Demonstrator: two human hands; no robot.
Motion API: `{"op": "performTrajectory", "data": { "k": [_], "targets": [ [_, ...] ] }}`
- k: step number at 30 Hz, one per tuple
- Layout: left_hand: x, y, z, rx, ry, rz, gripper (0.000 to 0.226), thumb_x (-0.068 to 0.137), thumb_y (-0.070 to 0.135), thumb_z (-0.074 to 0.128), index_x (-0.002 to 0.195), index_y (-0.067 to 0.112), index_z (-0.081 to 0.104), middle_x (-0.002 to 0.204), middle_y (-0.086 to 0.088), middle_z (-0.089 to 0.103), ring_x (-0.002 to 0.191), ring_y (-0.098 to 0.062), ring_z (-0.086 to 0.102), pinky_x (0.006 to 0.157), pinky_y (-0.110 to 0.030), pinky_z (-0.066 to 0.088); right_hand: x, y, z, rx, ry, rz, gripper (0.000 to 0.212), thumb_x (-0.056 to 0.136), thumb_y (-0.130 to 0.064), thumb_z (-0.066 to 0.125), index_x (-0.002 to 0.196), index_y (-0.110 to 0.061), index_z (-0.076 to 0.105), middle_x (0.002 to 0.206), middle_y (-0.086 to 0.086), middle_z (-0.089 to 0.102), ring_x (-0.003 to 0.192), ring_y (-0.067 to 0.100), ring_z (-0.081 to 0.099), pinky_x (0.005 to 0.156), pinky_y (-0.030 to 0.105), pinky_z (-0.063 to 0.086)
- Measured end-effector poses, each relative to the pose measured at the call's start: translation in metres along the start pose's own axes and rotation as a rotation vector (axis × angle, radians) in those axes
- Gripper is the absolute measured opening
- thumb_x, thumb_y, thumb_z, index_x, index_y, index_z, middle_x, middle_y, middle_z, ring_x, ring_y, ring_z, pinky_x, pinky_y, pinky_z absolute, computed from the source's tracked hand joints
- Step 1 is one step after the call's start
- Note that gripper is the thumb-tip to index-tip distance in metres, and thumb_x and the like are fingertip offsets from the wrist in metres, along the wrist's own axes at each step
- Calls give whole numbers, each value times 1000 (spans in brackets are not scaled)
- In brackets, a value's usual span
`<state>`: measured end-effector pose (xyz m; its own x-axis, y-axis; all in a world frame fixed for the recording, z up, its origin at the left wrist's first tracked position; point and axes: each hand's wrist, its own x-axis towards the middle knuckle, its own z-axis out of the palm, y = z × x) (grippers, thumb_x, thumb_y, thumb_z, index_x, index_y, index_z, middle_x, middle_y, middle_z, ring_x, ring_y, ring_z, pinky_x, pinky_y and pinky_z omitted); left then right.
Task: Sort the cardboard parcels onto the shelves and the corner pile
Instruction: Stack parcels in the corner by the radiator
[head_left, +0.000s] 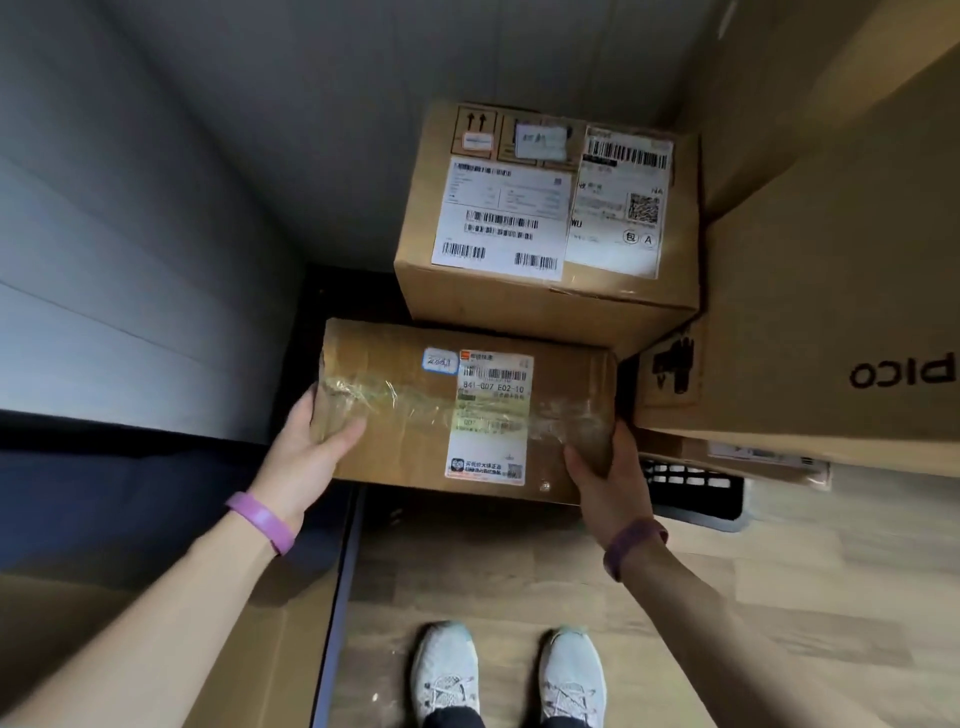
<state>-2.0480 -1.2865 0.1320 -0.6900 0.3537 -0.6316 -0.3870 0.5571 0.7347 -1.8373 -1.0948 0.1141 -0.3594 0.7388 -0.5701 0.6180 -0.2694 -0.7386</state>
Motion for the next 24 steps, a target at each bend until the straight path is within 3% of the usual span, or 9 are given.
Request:
{"op": "performTrajectory", "data": {
  "k": [2,4,9,13,16,19,21,24],
  "targets": [
    [7,-3,-3,20,-19,-6,57,96,17,62,148,28,41,131,11,61,123,-9,55,111,-35,39,2,2,4,-21,16,-7,60,96,-19,61,150,-21,35,124,-5,57,115,16,56,100,29,45],
    [13,-2,-4,33,-37,-5,55,97,16,60,148,26,41,131,10,60,124,-9,54,112,-36,38,5,5,7,-45,27,-10,60,96,-22,61,149,-20,35,128,-3,58,118,18,56,105,36,44],
    [20,3,-1,56,-15,-23,53,97,19,61,145,31,42,128,11,60,121,-11,54,106,-34,40,6,0,11,-79,64,18,61,96,-23,60,151,-19,32,125,-5,55,119,23,56,96,29,43],
    [20,2,6,91,-36,-21,57,96,21,62,148,29,39,131,11,59,123,-12,53,108,-36,41,-3,7,14,-138,182,25,66,96,-36,59,151,-19,30,143,3,52,128,28,51,105,42,44],
    [19,5,4,113,-72,-33,60,96,23,63,149,29,37,132,10,58,125,-12,53,108,-35,40,-10,8,17,-84,244,100,58,93,-41,61,141,-13,42,133,6,58,122,32,55,98,37,45],
    [15,11,1,144,-94,-59,65,94,27,64,151,33,33,134,10,57,128,-14,51,108,-34,39,-20,3,21,-16,256,182,60,92,-41,63,140,-10,43,129,6,58,118,32,55,91,32,41],
    [9,17,0,140,-55,-81,75,93,31,66,155,33,24,146,6,48,136,-18,44,114,-39,36,-31,-2,19,-67,261,159,71,89,-44,64,145,-9,39,139,8,53,128,32,49,103,37,40],
    [-7,33,1,170,19,-80,81,93,34,66,157,31,16,161,6,26,147,-21,28,118,-41,27,-53,-17,14,-287,235,5,73,90,-35,66,150,-9,32,154,9,35,144,29,27,118,42,25]
  ]
}}
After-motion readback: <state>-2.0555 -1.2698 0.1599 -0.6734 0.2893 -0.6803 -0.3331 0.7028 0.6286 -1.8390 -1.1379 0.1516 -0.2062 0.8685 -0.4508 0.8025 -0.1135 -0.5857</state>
